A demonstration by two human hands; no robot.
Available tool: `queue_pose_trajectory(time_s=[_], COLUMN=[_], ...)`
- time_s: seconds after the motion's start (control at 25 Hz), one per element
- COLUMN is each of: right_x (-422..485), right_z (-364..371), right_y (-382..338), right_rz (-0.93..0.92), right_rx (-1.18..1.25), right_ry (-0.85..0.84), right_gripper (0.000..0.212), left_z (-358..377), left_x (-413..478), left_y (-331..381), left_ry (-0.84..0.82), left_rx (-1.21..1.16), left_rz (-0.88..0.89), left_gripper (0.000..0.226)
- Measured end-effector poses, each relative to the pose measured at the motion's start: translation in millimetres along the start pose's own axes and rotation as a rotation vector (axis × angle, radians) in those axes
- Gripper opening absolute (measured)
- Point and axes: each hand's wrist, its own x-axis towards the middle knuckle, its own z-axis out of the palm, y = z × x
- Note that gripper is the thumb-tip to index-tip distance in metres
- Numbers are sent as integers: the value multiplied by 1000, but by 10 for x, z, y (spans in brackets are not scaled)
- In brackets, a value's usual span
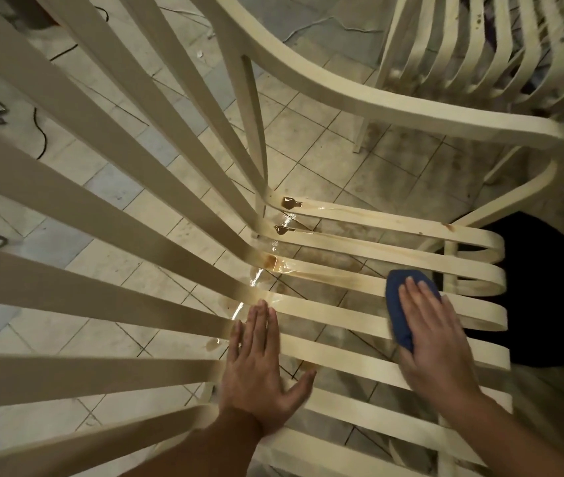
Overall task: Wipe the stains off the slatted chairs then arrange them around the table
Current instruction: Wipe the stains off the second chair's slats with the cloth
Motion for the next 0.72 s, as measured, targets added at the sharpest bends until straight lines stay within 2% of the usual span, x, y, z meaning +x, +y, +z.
queue_pose_trajectory(time_s=[0.16, 0.28, 0.36, 0.52, 0.64, 0.72], right_x=[186, 384, 476, 350, 27, -155], right_z=[46, 95, 128, 68, -14, -28], right_y=[-556, -1048, -1123, -590, 44, 305], right_rz=[-30, -59, -107, -168, 26, 148], right_rx=[5, 47, 63, 59, 40, 37], right_ry=[9, 2, -17, -119, -105, -45], right_gripper=[74, 74, 79, 98, 110, 107], left_z=[20, 44, 43, 31, 38, 39], left_x=[8, 9, 10, 13, 18, 26], left_y=[10, 15, 16, 11, 3, -2], left_ry=[-3, 14, 20, 28, 22, 26], left_rx=[-9, -12, -8, -18, -29, -30], left_rz=[-4, -7, -2, 0, -5, -5], left_gripper=[107, 107, 107, 104, 102, 102])
